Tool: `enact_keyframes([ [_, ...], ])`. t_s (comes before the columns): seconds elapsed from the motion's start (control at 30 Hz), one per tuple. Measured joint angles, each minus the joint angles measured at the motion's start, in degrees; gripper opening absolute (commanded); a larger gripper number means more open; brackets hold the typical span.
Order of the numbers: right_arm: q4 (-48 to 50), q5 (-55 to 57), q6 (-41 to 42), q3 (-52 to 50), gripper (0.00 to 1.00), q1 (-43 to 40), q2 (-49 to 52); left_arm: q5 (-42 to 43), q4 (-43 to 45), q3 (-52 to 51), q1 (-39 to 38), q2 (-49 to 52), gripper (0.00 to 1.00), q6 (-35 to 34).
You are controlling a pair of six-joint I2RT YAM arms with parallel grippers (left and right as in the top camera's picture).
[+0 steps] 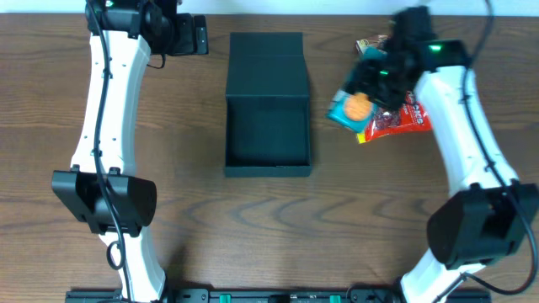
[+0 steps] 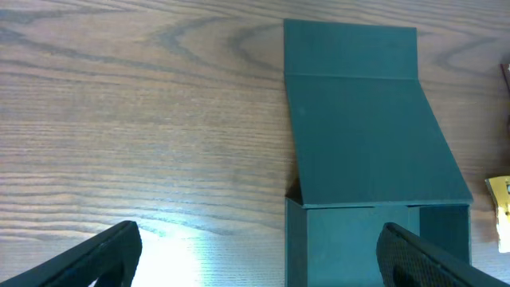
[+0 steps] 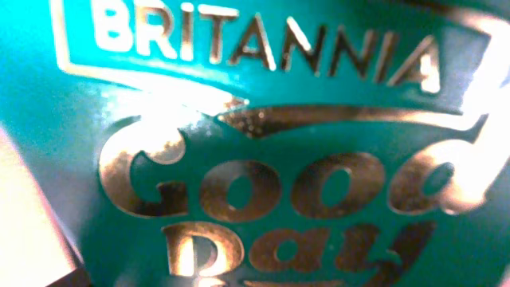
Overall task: Pack container
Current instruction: 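Carry the Chunkies box left and lower it into the black box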
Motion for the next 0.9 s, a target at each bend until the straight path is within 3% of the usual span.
enact_keyframes([
  [0.13, 2.34, 0.11, -2.19, 0.33, 0.69, 7.39, 0.13, 0.0, -0.02, 0.0, 0.52, 0.0, 0.95, 0.0],
  [0.4, 2.27, 0.68, -5.73, 0.44, 0.7, 13.68, 7.67, 0.0, -0.85, 0.0, 0.72, 0.02, 0.95, 0.02],
  [0.9, -1.49, 3.17, -9.2, 0.42, 0.71, 17.62, 11.21, -0.02, -2.69, 0.0, 3.93, 0.0, 0.95, 0.87],
])
